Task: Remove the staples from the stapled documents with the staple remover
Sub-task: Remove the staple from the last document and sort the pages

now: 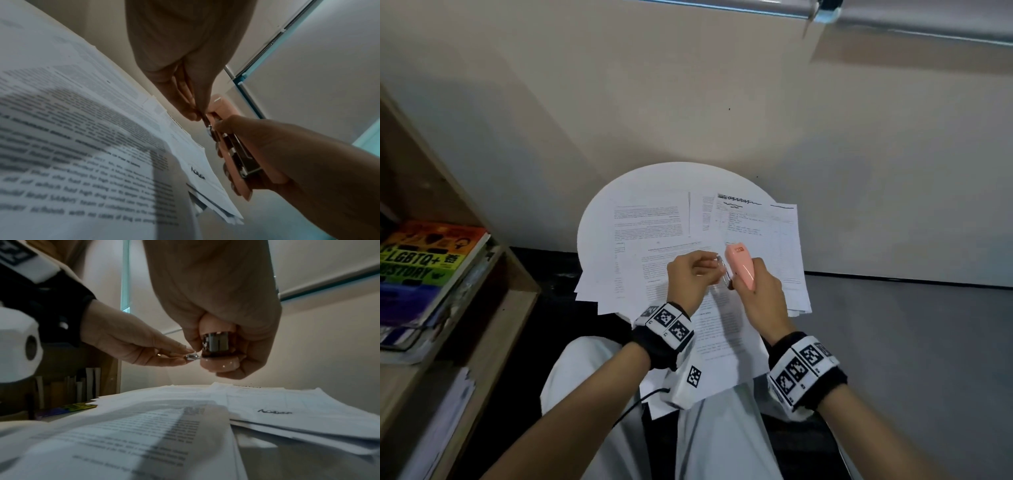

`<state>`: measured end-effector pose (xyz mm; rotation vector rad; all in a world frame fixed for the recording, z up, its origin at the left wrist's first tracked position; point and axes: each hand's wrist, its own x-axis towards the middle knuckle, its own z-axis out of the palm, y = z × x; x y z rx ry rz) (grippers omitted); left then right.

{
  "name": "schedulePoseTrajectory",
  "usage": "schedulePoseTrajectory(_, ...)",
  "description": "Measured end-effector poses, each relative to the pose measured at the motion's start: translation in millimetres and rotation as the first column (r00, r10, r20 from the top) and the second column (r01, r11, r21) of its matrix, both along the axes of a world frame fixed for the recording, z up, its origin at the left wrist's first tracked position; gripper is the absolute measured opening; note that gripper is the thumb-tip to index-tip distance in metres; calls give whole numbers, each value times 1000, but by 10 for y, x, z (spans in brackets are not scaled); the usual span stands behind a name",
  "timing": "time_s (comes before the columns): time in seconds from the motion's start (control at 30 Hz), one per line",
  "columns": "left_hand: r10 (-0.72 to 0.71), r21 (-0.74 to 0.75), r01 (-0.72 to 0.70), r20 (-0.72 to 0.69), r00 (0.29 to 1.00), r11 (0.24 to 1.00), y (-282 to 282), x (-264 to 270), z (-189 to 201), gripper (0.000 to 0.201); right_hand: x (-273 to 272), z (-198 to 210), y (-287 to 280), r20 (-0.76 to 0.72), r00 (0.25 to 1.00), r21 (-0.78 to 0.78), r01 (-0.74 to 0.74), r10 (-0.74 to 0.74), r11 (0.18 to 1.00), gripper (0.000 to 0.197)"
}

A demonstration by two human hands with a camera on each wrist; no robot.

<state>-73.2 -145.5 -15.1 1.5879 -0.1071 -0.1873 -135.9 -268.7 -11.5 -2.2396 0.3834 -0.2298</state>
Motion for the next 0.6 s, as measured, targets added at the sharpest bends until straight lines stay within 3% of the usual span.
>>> schedulePoseTrajectory(0.3, -59, 119, 45, 118, 991, 992, -315, -367, 130, 15, -566, 91, -179, 50, 996, -61, 72, -69, 995, 10)
schedulePoseTrajectory(0.5, -162, 222, 113, 219, 962, 969, -955, -734, 272, 13, -1239, 228, -606, 93, 963, -16, 257, -254, 966, 17)
schedulePoseTrajectory(0.6, -227, 237, 184, 168, 959, 954, -1337, -857, 218, 15, -1691, 241, -902, 118, 908, 34, 401, -402, 915, 16)
